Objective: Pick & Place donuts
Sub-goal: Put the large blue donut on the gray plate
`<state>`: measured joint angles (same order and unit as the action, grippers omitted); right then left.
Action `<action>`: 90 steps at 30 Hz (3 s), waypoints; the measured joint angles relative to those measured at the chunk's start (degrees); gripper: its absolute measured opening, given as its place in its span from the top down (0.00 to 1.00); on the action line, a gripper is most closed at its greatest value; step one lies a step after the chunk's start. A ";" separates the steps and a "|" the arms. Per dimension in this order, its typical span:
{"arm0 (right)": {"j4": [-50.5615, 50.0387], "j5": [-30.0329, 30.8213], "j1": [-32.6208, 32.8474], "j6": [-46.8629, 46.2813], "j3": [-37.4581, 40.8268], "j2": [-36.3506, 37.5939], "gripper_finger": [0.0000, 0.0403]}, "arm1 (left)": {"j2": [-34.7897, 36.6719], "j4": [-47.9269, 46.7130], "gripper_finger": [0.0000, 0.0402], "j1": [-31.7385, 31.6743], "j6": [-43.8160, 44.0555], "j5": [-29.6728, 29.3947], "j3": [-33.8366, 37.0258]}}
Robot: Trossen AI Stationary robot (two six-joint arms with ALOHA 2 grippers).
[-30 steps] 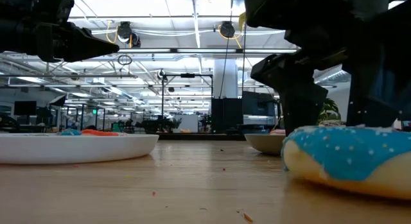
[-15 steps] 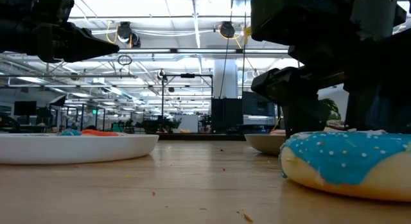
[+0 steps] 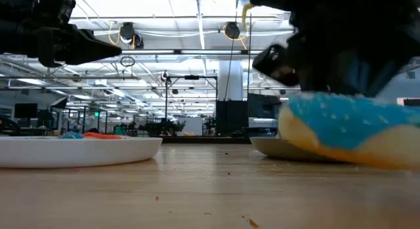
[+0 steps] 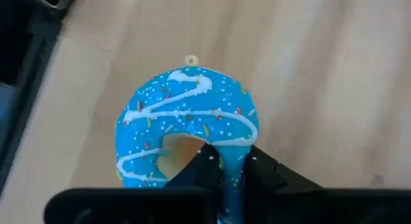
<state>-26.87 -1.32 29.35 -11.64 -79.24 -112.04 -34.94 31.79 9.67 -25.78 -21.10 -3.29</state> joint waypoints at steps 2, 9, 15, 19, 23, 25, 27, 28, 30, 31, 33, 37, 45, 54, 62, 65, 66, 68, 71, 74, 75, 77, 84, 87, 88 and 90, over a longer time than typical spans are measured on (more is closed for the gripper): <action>-5.25 2.87 0.04 -1.37 -2.76 0.99 0.95 | 0.02 0.06 0.86 0.00 0.00 0.00 0.00; -24.77 6.10 -0.16 -8.32 -14.18 4.70 0.97 | 0.02 0.00 0.86 -0.02 0.00 0.02 0.00; -39.07 7.23 -0.13 -16.38 -21.96 5.33 0.97 | 0.02 -0.17 0.86 -0.02 0.02 0.02 0.00; -41.59 5.27 -0.18 -19.76 -24.41 5.32 0.97 | 0.01 -0.19 0.86 -0.02 0.02 0.02 0.00; -41.97 5.64 -0.09 -22.21 -25.38 5.32 0.97 | 0.02 -0.19 0.86 -0.02 0.04 0.02 0.00; -42.01 5.62 -0.07 -22.39 -25.38 5.32 0.97 | 0.02 -0.19 0.86 -0.02 0.04 0.02 0.00; -41.99 5.62 -0.02 -22.18 -25.38 5.32 0.97 | 0.02 -0.19 0.86 0.00 0.04 0.02 0.00; -41.98 5.62 -0.02 -22.19 -25.38 5.32 0.97 | 0.02 -0.19 0.86 0.00 0.03 0.02 0.00; -41.99 5.62 -0.02 -22.44 -25.38 5.31 0.97 | 0.02 -0.19 0.86 -0.01 -0.58 0.02 0.00; -41.99 5.61 -0.01 -22.63 -25.38 5.31 0.97 | 0.02 -0.19 0.86 -0.01 -1.06 0.02 0.00; -41.99 5.62 0.00 -22.51 -25.38 5.30 0.97 | 0.00 -0.19 0.86 -0.02 -1.30 0.02 0.00; -41.98 5.68 -0.29 -20.45 -25.38 5.31 0.97 | 0.01 -0.19 0.86 -0.01 -1.33 0.02 0.00; -42.38 5.75 -5.82 -12.37 -25.38 7.17 0.97 | 0.01 -0.21 0.86 0.00 -1.44 0.06 0.00; -40.60 4.17 -20.35 -6.97 -18.83 12.31 0.97 | 0.00 -0.42 0.86 -0.02 -0.61 0.07 0.00; -29.39 -5.56 -28.44 -5.21 -2.19 12.25 0.97 | 0.02 -1.29 0.86 -0.01 -0.93 0.06 0.00; -22.88 -9.45 -28.66 -5.17 3.29 12.25 0.97 | 0.02 -1.69 0.86 0.00 -1.11 0.06 0.00; -21.46 -10.36 -28.64 -5.31 4.66 12.25 0.97 | 0.00 -1.72 0.86 -0.02 -1.11 0.04 0.00; -19.26 -10.96 -28.26 -5.79 6.83 12.25 0.97 | 0.02 -1.70 0.86 0.00 -1.11 0.04 0.00; -16.52 -10.91 -27.41 -6.50 9.39 12.27 0.97 | 0.00 -1.68 0.86 -0.02 -1.09 0.04 0.00; -12.50 -10.95 -26.68 -7.17 12.19 12.27 0.97 | 0.00 -1.67 0.86 -0.01 -1.07 0.07 0.00; -11.62 -10.93 -26.53 -7.17 12.91 12.27 0.97 | 0.00 -1.66 0.86 0.00 -1.07 0.07 0.00; -10.50 -10.86 -26.26 -7.34 13.95 12.27 0.97 | 0.00 -1.66 0.86 -0.02 -1.07 0.07 0.00; -10.86 -8.63 -26.23 -6.67 16.19 12.32 0.94 | 0.01 -1.64 0.86 0.00 -1.05 0.09 0.00; -10.52 -7.58 -26.06 -5.85 16.19 12.32 0.87 | 0.00 -1.64 0.86 0.00 -1.05 0.09 0.00; -10.54 -7.56 -25.97 -5.80 16.19 12.32 0.83 | 0.00 -1.64 0.86 -0.02 -1.05 0.07 0.00; -10.54 -7.56 -25.97 -5.99 16.18 12.32 0.76 | 0.01 -1.64 0.86 -0.01 -1.05 0.08 0.00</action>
<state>-37.41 -8.88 3.38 -17.63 -63.06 -99.72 -34.93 30.15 9.66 -26.83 -21.02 -3.29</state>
